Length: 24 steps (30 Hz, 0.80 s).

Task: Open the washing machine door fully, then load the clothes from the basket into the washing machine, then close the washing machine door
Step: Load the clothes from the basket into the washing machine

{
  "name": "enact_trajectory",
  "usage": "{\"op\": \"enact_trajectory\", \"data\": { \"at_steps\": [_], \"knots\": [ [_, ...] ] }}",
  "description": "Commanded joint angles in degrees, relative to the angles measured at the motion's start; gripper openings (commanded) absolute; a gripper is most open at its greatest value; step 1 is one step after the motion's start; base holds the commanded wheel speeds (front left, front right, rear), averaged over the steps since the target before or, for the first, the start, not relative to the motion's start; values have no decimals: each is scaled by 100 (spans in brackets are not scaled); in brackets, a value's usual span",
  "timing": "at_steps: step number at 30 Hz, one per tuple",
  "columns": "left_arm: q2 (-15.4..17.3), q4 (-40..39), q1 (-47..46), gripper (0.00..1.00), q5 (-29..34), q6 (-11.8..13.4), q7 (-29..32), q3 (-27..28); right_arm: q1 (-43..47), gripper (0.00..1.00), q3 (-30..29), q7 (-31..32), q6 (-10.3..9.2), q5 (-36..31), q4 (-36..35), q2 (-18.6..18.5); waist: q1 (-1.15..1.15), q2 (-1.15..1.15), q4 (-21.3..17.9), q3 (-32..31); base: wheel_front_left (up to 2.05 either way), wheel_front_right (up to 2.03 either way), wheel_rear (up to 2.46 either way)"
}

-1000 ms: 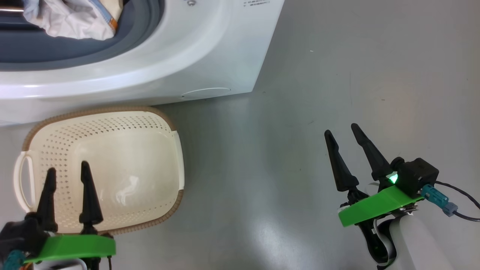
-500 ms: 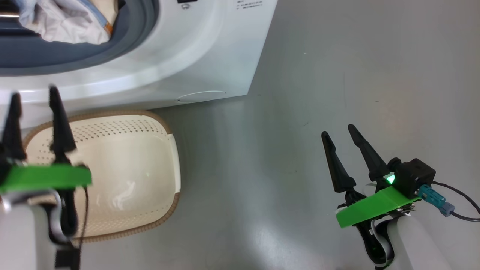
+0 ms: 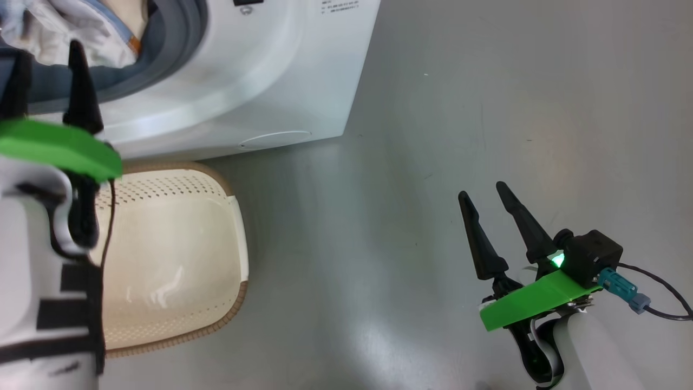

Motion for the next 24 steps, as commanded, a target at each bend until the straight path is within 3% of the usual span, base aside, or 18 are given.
{"op": "enact_trajectory", "data": {
  "at_steps": [1,9,17,24],
  "knots": [
    [247,41,-241,100,-65,8,131,143,91,100,144,-27,9,72,-113,42,0,0,-16,32,0,0,0],
    [314,965,-1021,100,-335,-23,949,96,58,100,118,-27,9,69,-114,59,0,0,-54,127,0,0,0],
    [275,1543,-1522,100,-467,5,1148,72,35,100,128,-27,9,67,-125,70,0,0,-76,233,0,0,0],
    [313,2177,-1922,100,-535,173,1396,88,7,100,115,-27,9,67,-162,80,0,0,-132,402,0,0,0]
  ]
}}
